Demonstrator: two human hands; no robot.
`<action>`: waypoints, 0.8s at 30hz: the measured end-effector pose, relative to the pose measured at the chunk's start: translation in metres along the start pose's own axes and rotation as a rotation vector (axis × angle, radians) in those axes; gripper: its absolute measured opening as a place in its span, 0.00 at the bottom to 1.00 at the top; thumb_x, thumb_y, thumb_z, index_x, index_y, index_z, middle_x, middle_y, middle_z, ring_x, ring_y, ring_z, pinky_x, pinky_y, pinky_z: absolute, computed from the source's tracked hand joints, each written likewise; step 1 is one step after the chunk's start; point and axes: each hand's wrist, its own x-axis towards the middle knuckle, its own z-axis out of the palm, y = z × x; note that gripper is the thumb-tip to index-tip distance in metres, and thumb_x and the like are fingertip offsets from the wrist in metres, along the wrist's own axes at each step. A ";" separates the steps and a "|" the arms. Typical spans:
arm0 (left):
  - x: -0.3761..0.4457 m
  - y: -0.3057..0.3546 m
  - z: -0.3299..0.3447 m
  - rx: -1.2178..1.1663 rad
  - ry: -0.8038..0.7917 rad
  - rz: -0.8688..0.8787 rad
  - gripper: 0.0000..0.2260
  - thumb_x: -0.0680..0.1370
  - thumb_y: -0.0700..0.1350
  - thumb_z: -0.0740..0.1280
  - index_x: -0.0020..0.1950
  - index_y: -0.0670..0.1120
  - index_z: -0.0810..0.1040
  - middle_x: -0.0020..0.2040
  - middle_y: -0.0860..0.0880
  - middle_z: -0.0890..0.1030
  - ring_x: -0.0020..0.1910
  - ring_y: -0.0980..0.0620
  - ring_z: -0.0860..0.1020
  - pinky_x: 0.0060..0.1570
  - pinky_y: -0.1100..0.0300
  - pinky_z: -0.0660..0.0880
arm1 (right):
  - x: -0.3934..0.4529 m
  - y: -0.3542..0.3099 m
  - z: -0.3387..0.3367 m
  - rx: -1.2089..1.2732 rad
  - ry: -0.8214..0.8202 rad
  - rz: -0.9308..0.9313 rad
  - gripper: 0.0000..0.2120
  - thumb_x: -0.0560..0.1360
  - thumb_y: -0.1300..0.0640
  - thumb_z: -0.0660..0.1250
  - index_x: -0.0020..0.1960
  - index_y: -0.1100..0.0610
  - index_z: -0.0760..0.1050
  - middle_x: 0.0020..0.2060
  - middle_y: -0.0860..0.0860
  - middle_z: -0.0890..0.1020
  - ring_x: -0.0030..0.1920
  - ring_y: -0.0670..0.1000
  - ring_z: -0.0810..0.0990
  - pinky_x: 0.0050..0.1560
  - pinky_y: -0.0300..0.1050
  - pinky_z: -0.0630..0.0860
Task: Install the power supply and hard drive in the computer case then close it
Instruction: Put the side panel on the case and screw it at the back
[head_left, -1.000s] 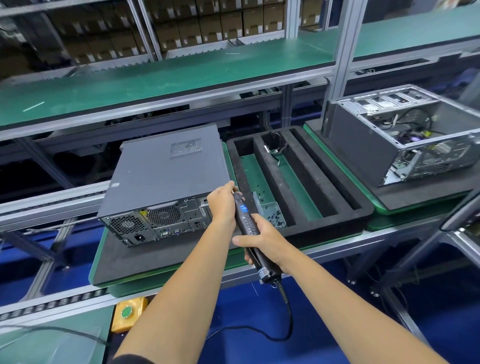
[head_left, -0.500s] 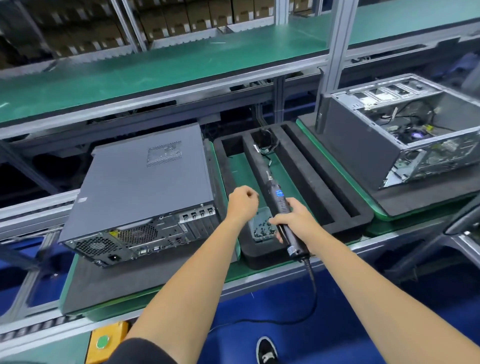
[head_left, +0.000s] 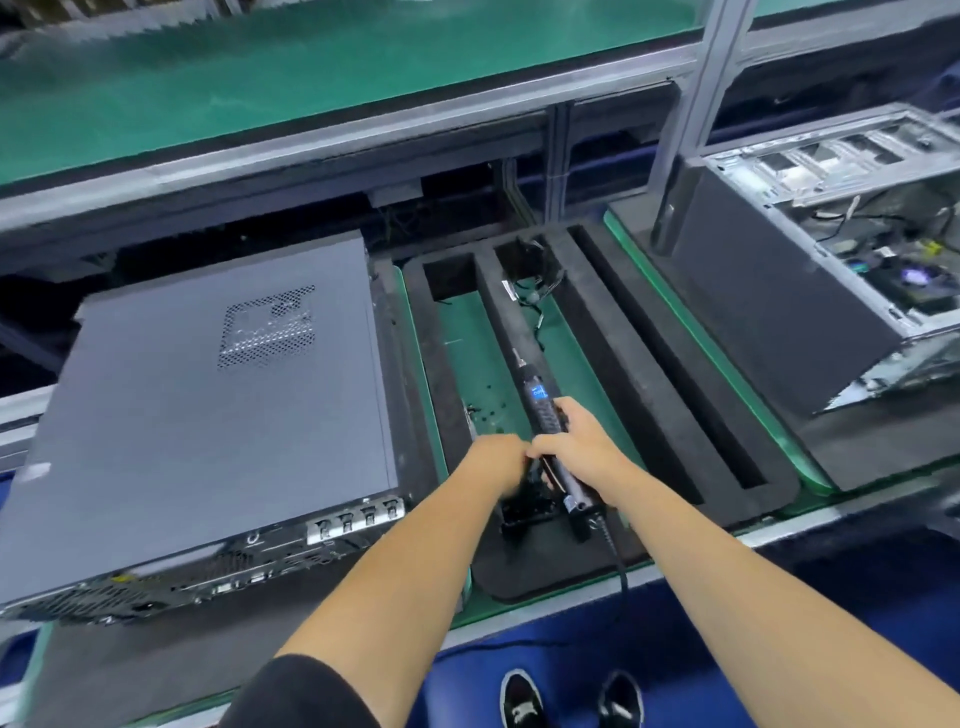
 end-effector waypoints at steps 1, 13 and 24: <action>0.005 0.001 0.002 0.032 -0.003 -0.001 0.13 0.77 0.36 0.60 0.60 0.41 0.75 0.58 0.44 0.78 0.56 0.43 0.78 0.47 0.54 0.72 | 0.006 0.001 -0.003 -0.005 0.002 0.002 0.19 0.67 0.65 0.73 0.50 0.48 0.71 0.43 0.51 0.78 0.39 0.50 0.77 0.37 0.42 0.72; 0.038 0.030 0.023 0.361 -0.054 -0.016 0.15 0.80 0.38 0.58 0.67 0.46 0.72 0.66 0.50 0.73 0.66 0.49 0.72 0.56 0.61 0.69 | 0.039 0.011 -0.024 0.158 -0.137 0.049 0.20 0.67 0.68 0.69 0.56 0.55 0.71 0.34 0.56 0.76 0.25 0.56 0.75 0.26 0.45 0.74; 0.047 0.037 0.027 0.397 -0.228 -0.007 0.18 0.80 0.43 0.60 0.70 0.46 0.69 0.68 0.48 0.72 0.68 0.47 0.69 0.63 0.58 0.67 | 0.040 0.015 -0.028 0.166 -0.146 0.020 0.18 0.67 0.67 0.69 0.52 0.52 0.71 0.38 0.55 0.76 0.26 0.54 0.76 0.26 0.43 0.74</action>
